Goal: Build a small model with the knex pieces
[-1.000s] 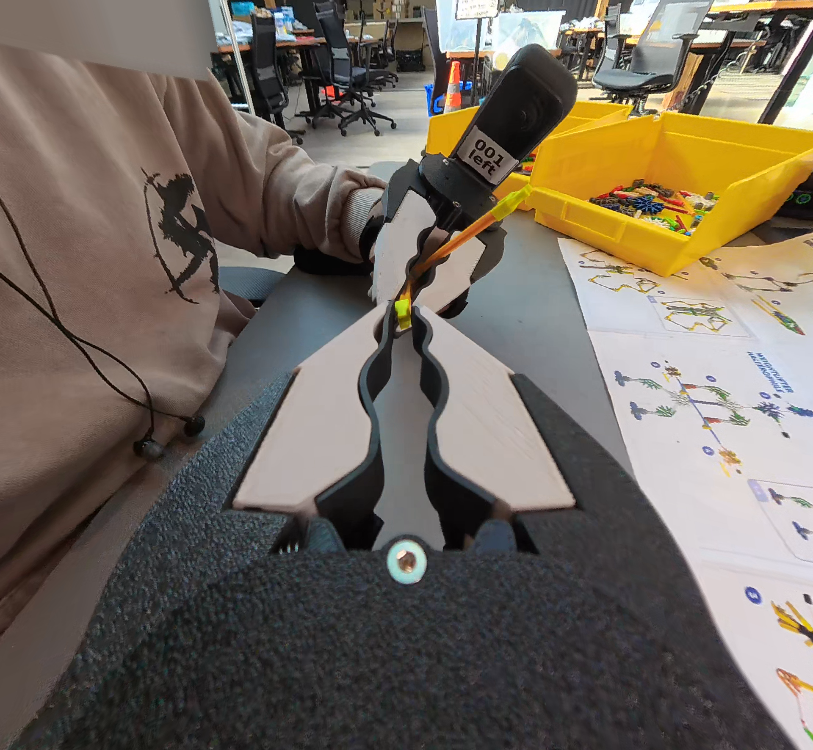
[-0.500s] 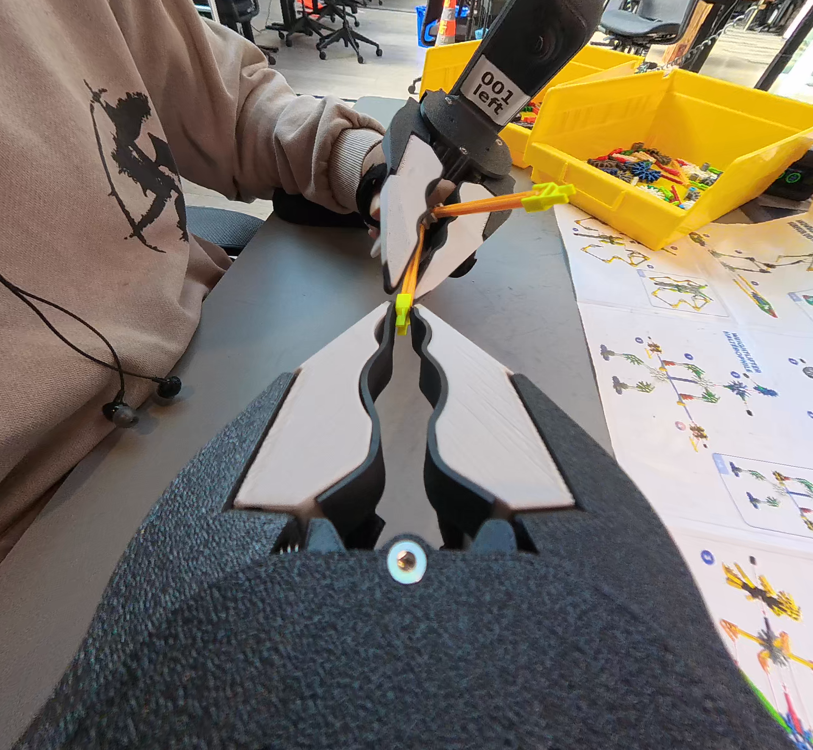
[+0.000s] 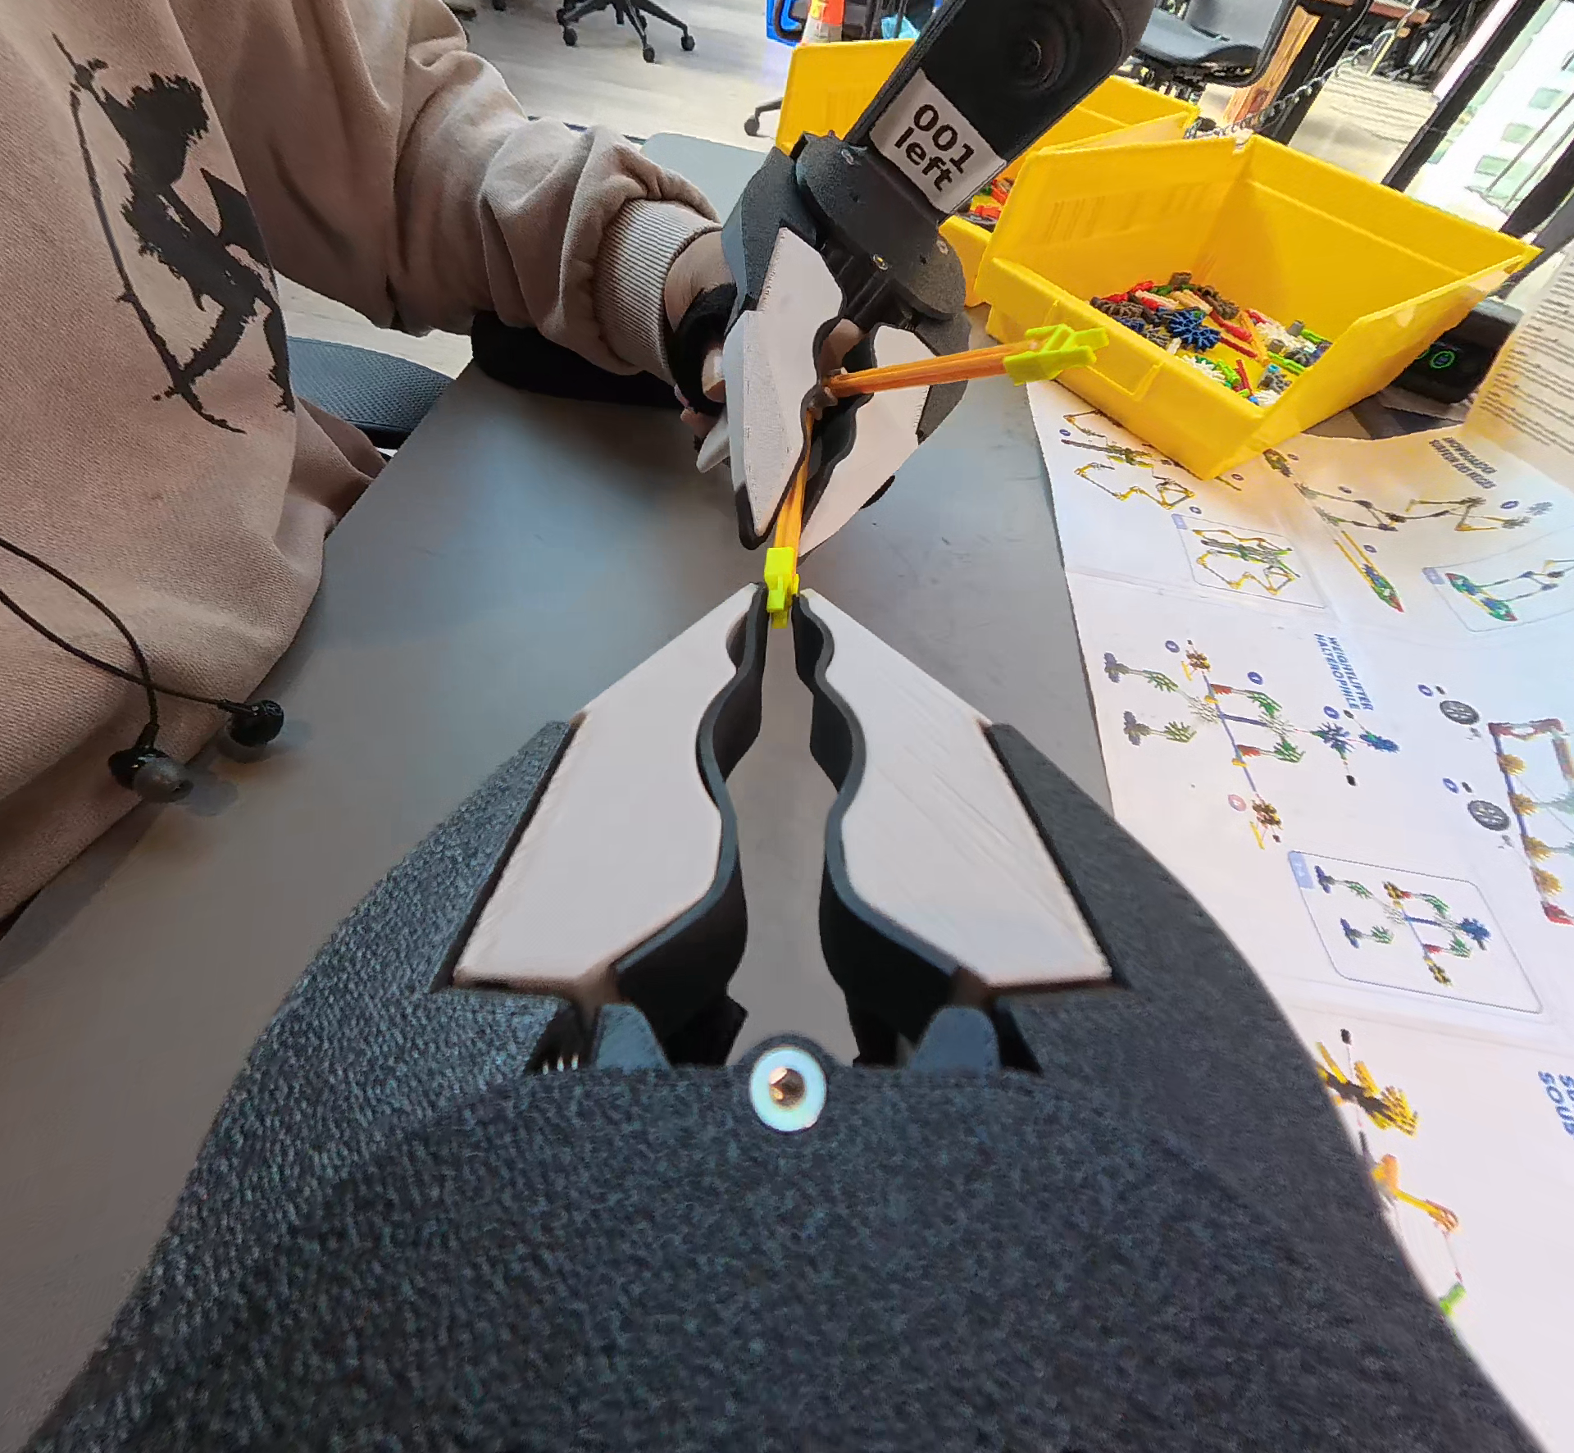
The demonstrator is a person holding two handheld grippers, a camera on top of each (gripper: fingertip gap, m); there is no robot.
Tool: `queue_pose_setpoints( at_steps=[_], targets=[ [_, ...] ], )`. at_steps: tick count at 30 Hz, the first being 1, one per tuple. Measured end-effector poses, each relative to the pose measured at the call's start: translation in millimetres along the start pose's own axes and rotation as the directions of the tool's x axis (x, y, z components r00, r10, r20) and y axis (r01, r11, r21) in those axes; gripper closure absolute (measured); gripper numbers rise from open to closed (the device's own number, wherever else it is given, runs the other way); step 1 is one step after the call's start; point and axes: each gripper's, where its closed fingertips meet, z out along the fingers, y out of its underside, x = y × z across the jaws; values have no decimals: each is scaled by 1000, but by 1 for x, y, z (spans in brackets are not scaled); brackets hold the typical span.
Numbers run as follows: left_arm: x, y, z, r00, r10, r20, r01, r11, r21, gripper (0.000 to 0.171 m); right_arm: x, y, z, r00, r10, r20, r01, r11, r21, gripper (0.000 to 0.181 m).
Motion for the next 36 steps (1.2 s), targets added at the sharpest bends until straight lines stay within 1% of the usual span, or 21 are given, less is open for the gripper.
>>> queue_pose_setpoints(
  at_steps=[3, 4, 6, 8, 11, 14, 16, 18, 21, 25, 26, 28, 30, 31, 33, 36],
  targets=[
    [-3, -1, -1, 1000, -16, 12, 16, 1000, 10, 166, 4, 2, 0, 999, -16, -38, 14, 999, -42, 178],
    [-5, -2, -1, 1000, 0, 26, 0, 1000, 7, 166, 5, 3, 1, 999, -5, -41, 3, 999, -52, 178],
    [-7, -1, -2, 997, 46, 60, -46, 999, -11, 159, 6, 4, 1, 999, 26, -39, -28, 998, -56, 179],
    [-8, 2, -2, 995, 72, 71, -70, 997, -33, 159, 5, 7, 3, 998, 46, -32, -48, 996, -73, 179],
    [-9, 3, -3, 995, 62, 77, -59, 998, -39, 163, 5, 15, 7, 997, 75, -29, -77, 992, -104, 178],
    [-18, 4, -4, 986, 76, 148, -70, 997, -42, 166, 12, 18, 9, 989, 130, -64, -136, 986, -98, 178],
    [-27, -2, -6, 974, 64, 218, -65, 998, -3, 167, 23, 17, 8, 971, 209, -113, -216, 975, -57, 178],
    [-36, -7, -8, 953, 65, 297, -75, 997, 24, 167, 35, 18, 9, 952, 250, -174, -260, 965, -33, 177],
    [-51, -12, -11, 904, 109, 414, -128, 992, 18, 167, 51, 23, 10, 928, 228, -295, -251, 967, -44, 177],
    [-63, -21, -14, 872, 86, 482, -125, 991, 48, 167, 66, 23, 10, 892, 170, -419, -219, 973, -72, 177],
    [-65, -22, -15, 869, 79, 488, -120, 991, 53, 167, 68, 24, 10, 887, 142, -440, -200, 976, -89, 177],
    [-66, -22, -15, 887, 38, 460, -84, 993, 81, 167, 67, 23, 10, 889, 92, -449, -163, 979, -123, 177],
    [-61, -21, -14, 918, 14, 396, -55, 994, 93, 167, 61, 22, 10, 918, 44, -394, -111, 983, -149, 176],
    [-57, -16, -12, 934, 18, 358, -45, 997, 67, 167, 55, 25, 10, 940, 25, -340, -88, 982, -169, 176],
    [-49, -13, -7, 955, 21, 295, -38, 998, 52, 167, 47, 25, 7, 958, -33, -285, -16, 986, -169, 175],
    [-42, -9, 0, 957, 79, 280, -82, 997, -3, 167, 39, 27, 3, 956, -147, -253, 92, 971, -219, 175]
  ],
)
